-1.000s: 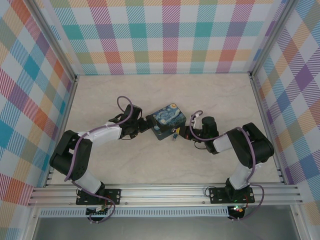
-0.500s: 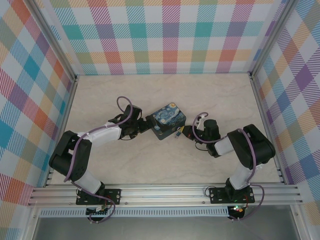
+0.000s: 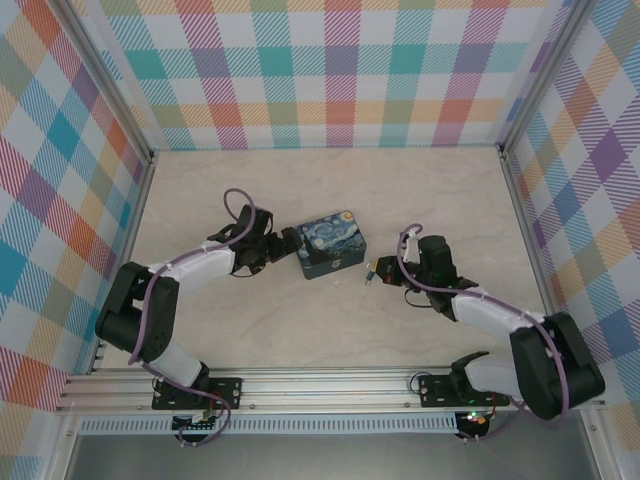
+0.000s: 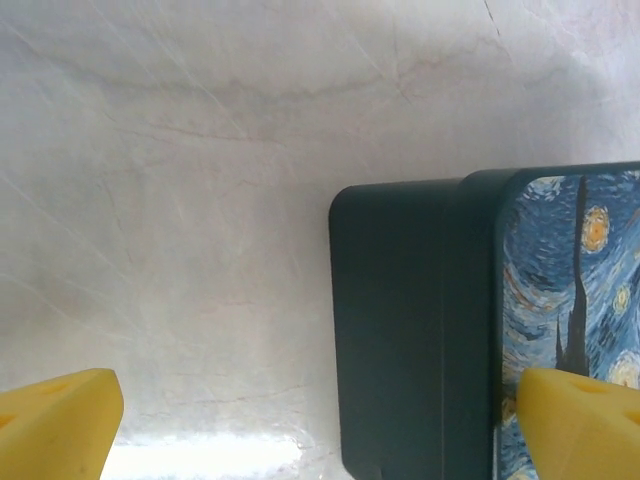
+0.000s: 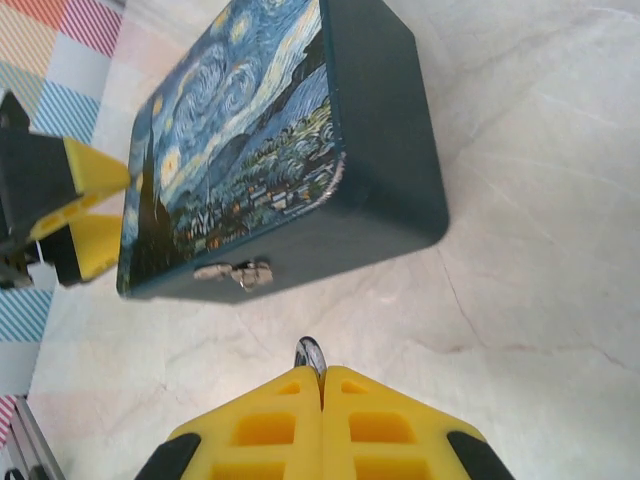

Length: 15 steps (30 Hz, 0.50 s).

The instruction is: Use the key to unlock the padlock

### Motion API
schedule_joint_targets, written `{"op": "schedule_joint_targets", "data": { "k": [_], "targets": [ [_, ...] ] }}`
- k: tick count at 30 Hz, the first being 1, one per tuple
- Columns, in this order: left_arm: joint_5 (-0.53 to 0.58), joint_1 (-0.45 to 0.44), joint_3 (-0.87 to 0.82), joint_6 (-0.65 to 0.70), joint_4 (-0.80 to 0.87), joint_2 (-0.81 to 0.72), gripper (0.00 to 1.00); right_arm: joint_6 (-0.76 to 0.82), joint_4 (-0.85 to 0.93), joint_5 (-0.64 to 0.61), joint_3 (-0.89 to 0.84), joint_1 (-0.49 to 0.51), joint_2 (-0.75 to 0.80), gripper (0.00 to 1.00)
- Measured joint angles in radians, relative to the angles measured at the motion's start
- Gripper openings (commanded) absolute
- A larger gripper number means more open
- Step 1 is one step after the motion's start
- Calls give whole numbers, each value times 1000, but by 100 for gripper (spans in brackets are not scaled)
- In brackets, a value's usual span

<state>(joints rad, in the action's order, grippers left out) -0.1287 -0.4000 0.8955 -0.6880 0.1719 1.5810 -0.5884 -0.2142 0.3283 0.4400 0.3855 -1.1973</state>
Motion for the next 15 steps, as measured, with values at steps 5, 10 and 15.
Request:
{"op": "schedule_joint_targets", "data": {
  "k": [5,10,15],
  "targets": [
    [0,26,33,25,16,21,100,55,243,32,52,0,105,4],
    [19,32,34,47,34,4,100,59,385,73,55,23,137,4],
    [69,36,34,86,68,-129,100,58,478,85,71,80,121,4]
  ]
}}
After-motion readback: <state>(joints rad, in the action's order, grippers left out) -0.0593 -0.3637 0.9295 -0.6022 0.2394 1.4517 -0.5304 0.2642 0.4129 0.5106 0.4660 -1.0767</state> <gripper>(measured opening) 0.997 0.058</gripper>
